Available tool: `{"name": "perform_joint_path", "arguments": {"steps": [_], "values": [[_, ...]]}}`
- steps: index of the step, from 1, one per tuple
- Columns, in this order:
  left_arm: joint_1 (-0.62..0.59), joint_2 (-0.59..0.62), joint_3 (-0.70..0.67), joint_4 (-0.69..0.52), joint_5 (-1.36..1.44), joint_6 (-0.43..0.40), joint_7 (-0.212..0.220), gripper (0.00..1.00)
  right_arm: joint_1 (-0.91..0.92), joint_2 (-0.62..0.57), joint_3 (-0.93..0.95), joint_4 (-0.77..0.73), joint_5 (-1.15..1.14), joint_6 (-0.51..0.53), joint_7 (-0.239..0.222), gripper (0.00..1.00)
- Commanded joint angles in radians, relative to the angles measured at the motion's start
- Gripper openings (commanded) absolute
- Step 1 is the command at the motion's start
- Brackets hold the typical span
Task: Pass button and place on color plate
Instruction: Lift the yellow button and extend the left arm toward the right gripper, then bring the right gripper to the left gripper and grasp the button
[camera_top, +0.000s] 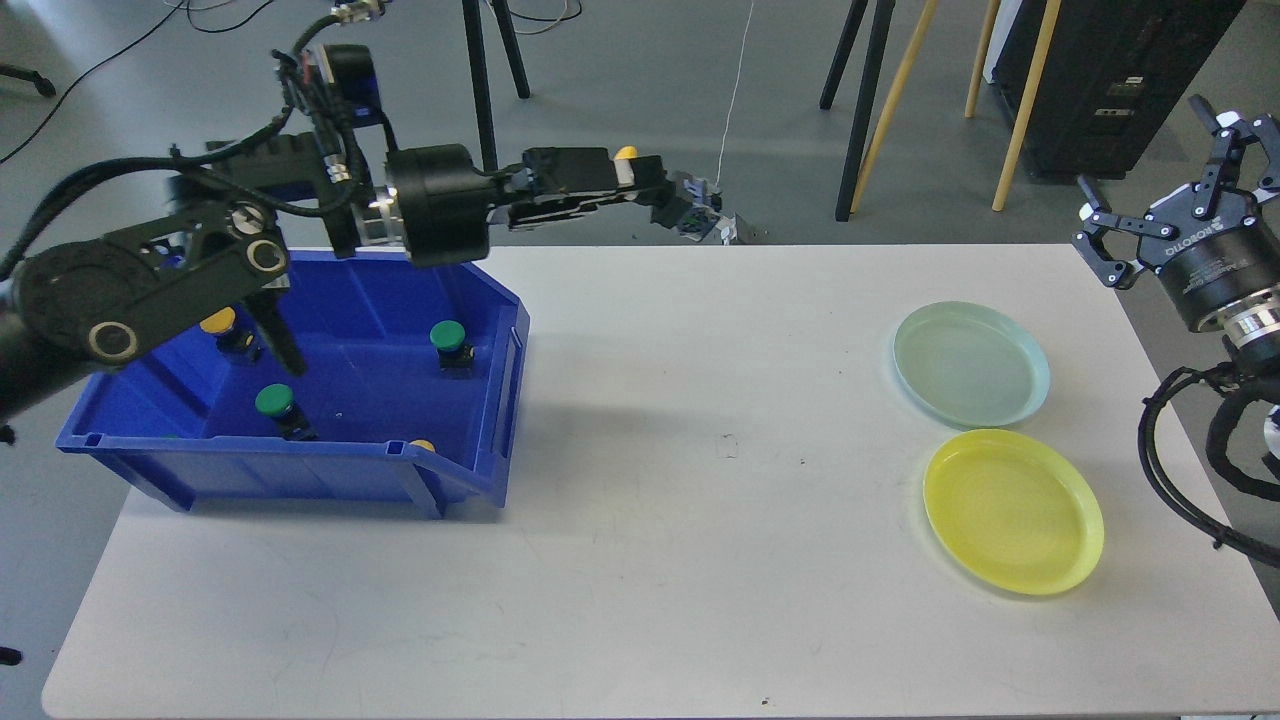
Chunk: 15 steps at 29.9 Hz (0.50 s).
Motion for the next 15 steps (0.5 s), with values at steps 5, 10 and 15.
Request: {"name": "perform_joint_path", "arguments": {"steps": [5, 10, 15], "values": [[0.003, -0.240, -0.008, 0.217, -0.044, -0.002, 0.001, 0.07, -0.203, -0.107, 0.034, 0.322, -0.248, 0.000, 0.045, 1.00], [0.005, -0.239, -0.005, 0.217, -0.052, 0.000, 0.001, 0.07, -0.178, 0.008, -0.015, 0.333, -0.340, 0.000, 0.048, 1.00], [0.005, -0.240, -0.006, 0.217, -0.056, 0.000, 0.001, 0.07, -0.044, 0.078, -0.106, 0.275, -0.335, 0.000, 0.058, 1.00]]}}
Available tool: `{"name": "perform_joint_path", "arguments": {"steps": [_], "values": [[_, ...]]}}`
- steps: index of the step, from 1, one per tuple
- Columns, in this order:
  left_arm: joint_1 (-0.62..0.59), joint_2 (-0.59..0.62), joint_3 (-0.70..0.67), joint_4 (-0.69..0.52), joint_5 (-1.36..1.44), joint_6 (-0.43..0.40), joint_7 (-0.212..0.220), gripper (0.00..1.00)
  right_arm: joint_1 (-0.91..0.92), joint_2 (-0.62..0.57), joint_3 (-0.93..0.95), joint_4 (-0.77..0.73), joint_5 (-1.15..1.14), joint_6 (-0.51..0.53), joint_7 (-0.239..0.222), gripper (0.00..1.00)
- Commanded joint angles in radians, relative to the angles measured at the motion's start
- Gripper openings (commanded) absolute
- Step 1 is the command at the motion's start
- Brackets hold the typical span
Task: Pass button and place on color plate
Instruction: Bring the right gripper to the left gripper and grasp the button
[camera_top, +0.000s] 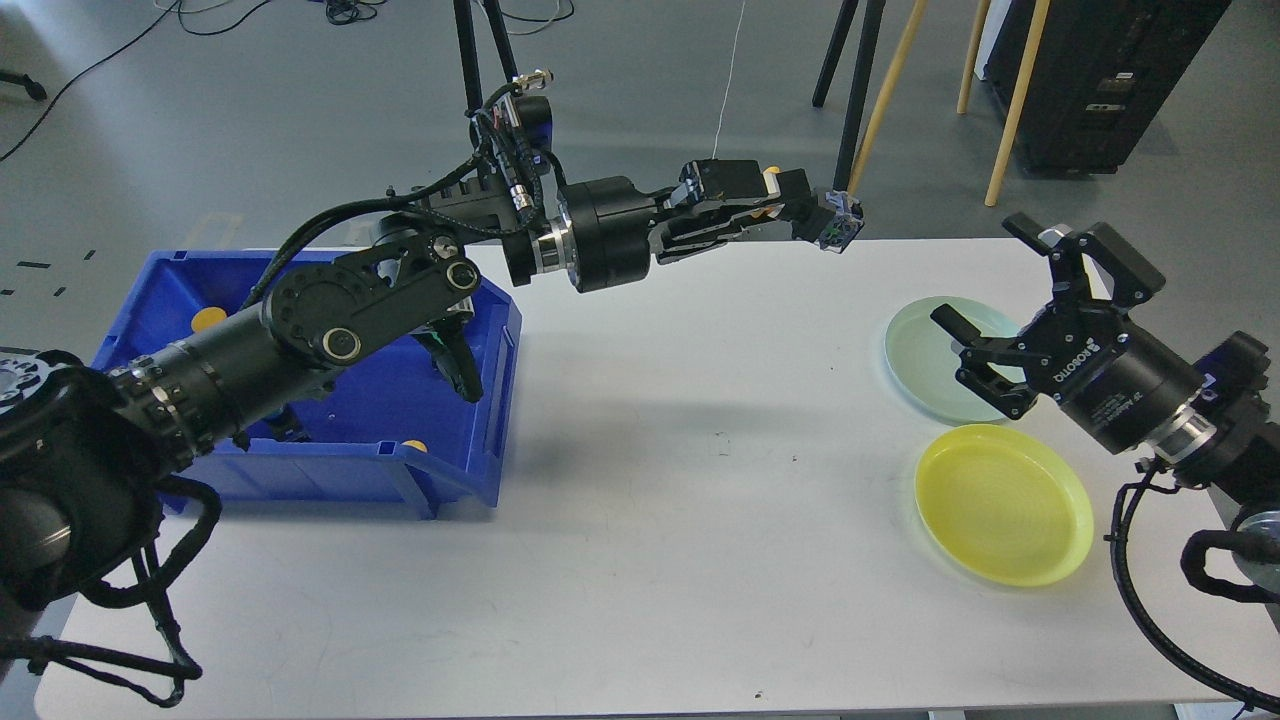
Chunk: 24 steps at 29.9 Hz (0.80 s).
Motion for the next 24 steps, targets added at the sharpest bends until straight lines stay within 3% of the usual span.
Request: {"name": "perform_joint_path", "arguments": {"steps": [1, 4, 19, 22, 24], "values": [[-0.001, 0.000, 0.000, 0.001, -0.002, 0.000, 0.000, 0.07, 0.098, 0.053, -0.084, -0.047, 0.009, 0.000, 0.021, 1.00], [0.000, -0.002, 0.000, 0.001, -0.002, 0.000, 0.000, 0.07, 0.158, 0.070, -0.122, -0.077, 0.046, 0.000, 0.051, 1.00], [0.003, -0.002, -0.002, 0.003, -0.003, 0.000, 0.000, 0.08, 0.269, 0.201, -0.227, -0.199, 0.049, 0.000, 0.051, 0.96], [0.005, -0.003, -0.004, 0.015, -0.006, 0.000, 0.000, 0.08, 0.273, 0.201, -0.227, -0.198, 0.047, 0.000, 0.053, 0.83], [0.005, -0.005, -0.007, 0.033, -0.008, -0.002, 0.000, 0.08, 0.272, 0.198, -0.227, -0.192, 0.049, 0.000, 0.056, 0.68]]}}
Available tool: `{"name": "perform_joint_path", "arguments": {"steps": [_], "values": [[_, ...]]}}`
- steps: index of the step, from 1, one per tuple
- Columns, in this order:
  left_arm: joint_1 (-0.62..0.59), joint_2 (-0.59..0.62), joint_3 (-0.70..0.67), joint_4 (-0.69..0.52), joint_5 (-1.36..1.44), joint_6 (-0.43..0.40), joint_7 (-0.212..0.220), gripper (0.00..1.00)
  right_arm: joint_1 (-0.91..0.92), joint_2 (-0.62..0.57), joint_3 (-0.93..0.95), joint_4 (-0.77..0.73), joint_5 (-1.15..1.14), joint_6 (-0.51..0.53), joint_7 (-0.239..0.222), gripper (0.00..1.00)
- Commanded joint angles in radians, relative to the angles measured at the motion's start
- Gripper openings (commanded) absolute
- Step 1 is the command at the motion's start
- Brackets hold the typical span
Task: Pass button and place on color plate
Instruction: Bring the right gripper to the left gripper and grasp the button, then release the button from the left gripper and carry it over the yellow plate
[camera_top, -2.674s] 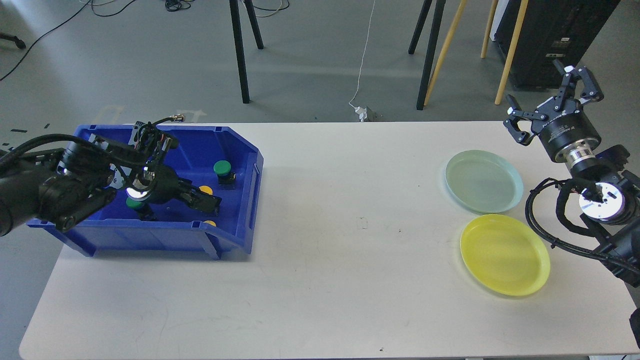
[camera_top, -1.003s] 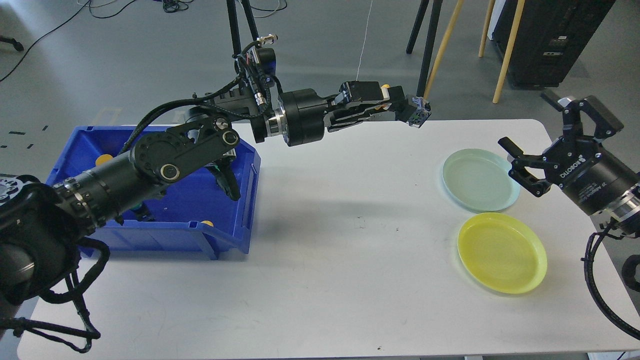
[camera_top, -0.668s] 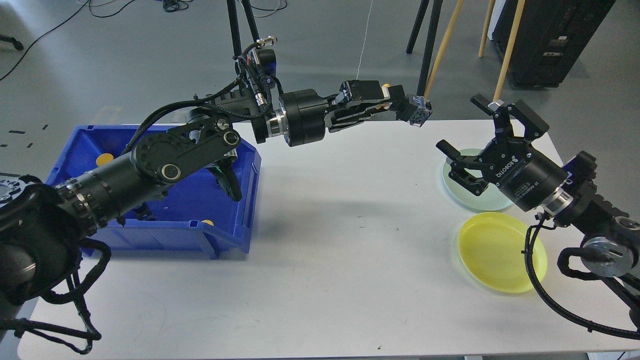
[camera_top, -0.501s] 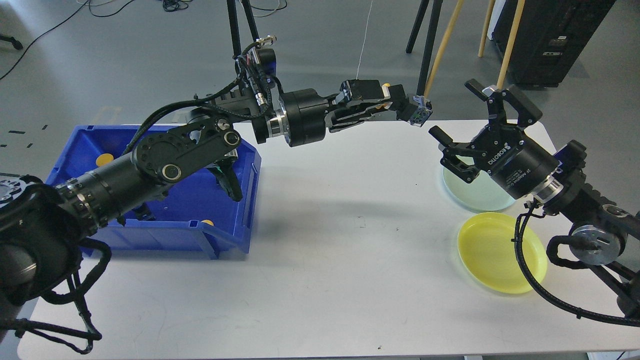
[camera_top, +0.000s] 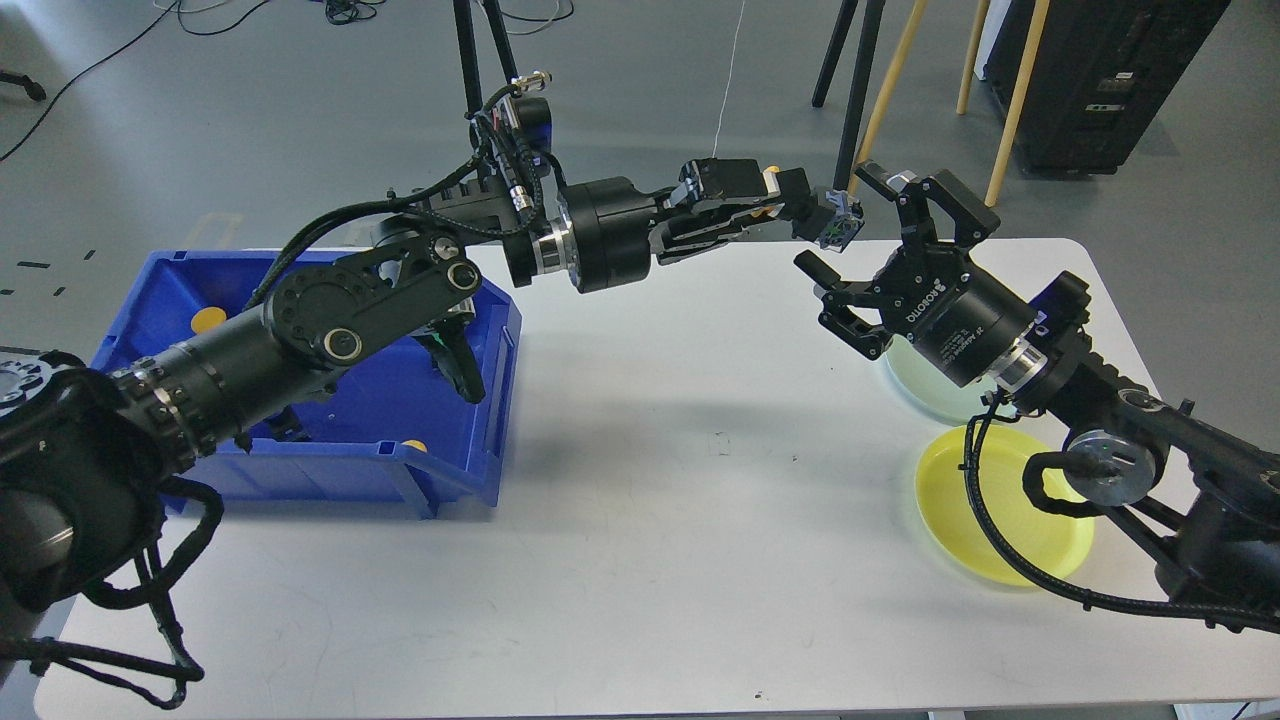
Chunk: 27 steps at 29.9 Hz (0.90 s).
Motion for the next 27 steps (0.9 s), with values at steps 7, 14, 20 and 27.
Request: {"name": "perform_joint_path", "arguments": {"steps": [7, 14, 20, 27], "values": [[0.001, -0.007, -0.008, 0.030, -0.022, -0.002, 0.000, 0.08, 0.000, 0.002, 0.008, 0.003, -0.015, 0.000, 0.002, 0.18], [0.002, -0.010, -0.009, 0.030, -0.022, 0.000, 0.000, 0.25, -0.008, -0.001, 0.014, 0.006, -0.013, -0.007, 0.002, 0.04], [0.022, -0.004, -0.034, 0.029, -0.068, -0.002, 0.000, 0.88, -0.022, -0.012, 0.031, 0.010, 0.001, -0.033, 0.002, 0.01], [0.045, 0.033, -0.143, 0.027, -0.116, -0.045, 0.000, 0.92, -0.256, -0.012, 0.170, 0.094, 0.330, -0.215, -0.015, 0.01]]}}
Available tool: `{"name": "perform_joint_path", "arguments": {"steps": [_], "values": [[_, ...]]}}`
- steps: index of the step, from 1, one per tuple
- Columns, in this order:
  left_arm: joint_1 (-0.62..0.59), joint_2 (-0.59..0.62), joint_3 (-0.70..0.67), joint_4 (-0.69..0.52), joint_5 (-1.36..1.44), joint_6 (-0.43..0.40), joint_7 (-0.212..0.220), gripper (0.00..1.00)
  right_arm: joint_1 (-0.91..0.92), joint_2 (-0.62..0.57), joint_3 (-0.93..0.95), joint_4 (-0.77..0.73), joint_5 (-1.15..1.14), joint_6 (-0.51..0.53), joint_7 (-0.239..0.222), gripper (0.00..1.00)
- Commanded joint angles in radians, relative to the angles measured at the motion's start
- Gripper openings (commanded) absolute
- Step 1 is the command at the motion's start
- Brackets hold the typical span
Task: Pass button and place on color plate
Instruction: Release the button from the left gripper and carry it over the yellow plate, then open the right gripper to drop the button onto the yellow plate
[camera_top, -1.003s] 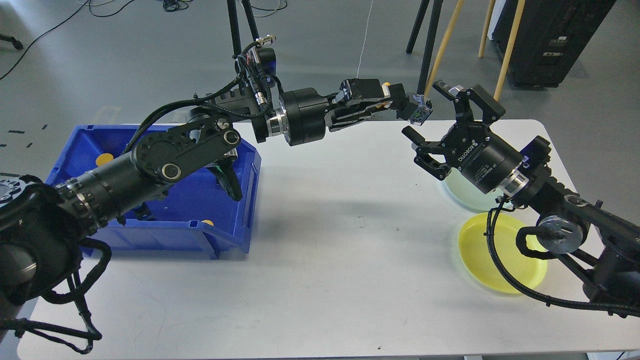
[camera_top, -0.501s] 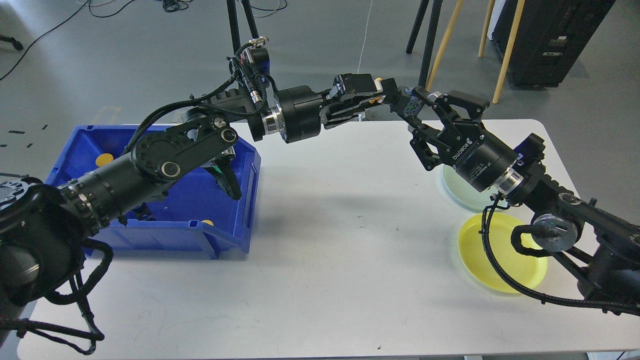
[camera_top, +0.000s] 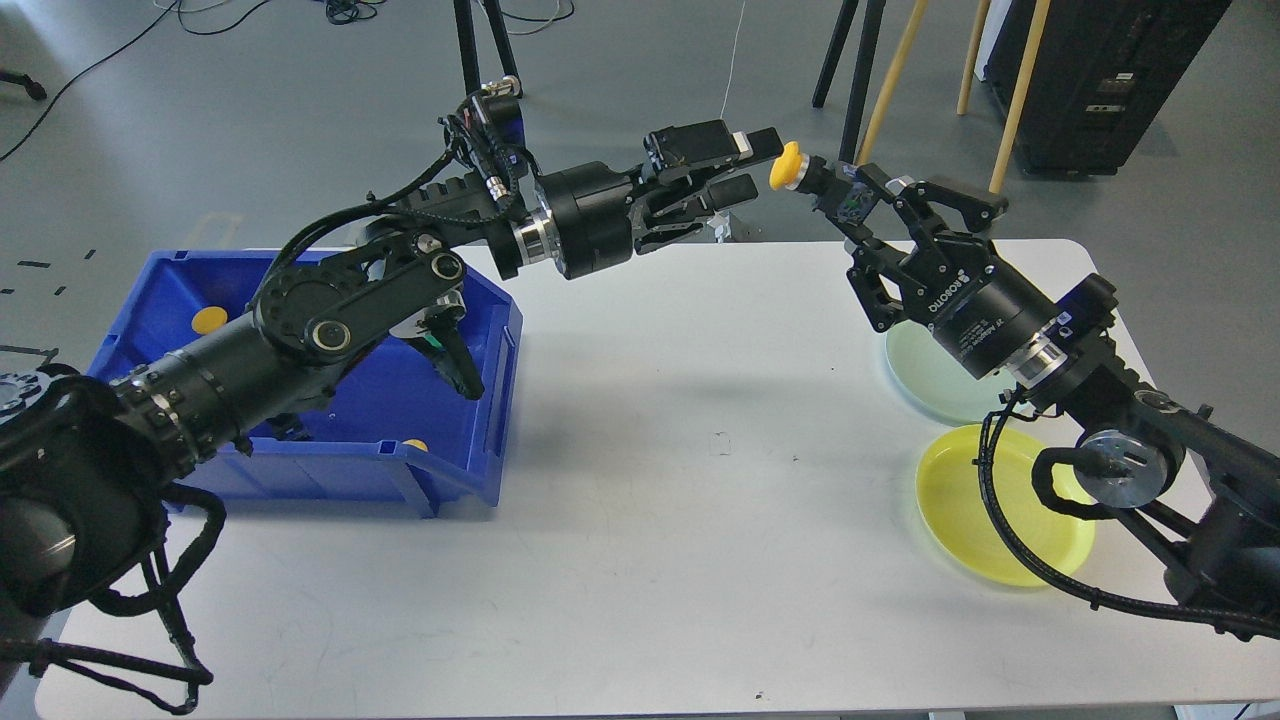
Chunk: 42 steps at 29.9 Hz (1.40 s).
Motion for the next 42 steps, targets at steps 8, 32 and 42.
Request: {"name": "perform_joint_path", "arguments": {"steps": [8, 32, 42], "values": [[0.010, 0.320, 0.000, -0.086, 0.072, -0.013, 0.000, 0.96, -0.600, -0.007, 0.232, 0.323, 0.467, -0.475, -0.007, 0.01], [-0.086, 0.558, 0.454, 0.077, 1.293, -0.013, 0.000, 0.99, -0.369, -0.080, 0.512, 0.342, 0.556, -0.367, -0.137, 1.00], [-0.055, 0.504, 0.466, 0.104, 1.171, -0.013, 0.000, 0.97, 0.036, -0.211, 0.257, 0.130, 0.559, -0.345, -0.143, 1.00]]}}
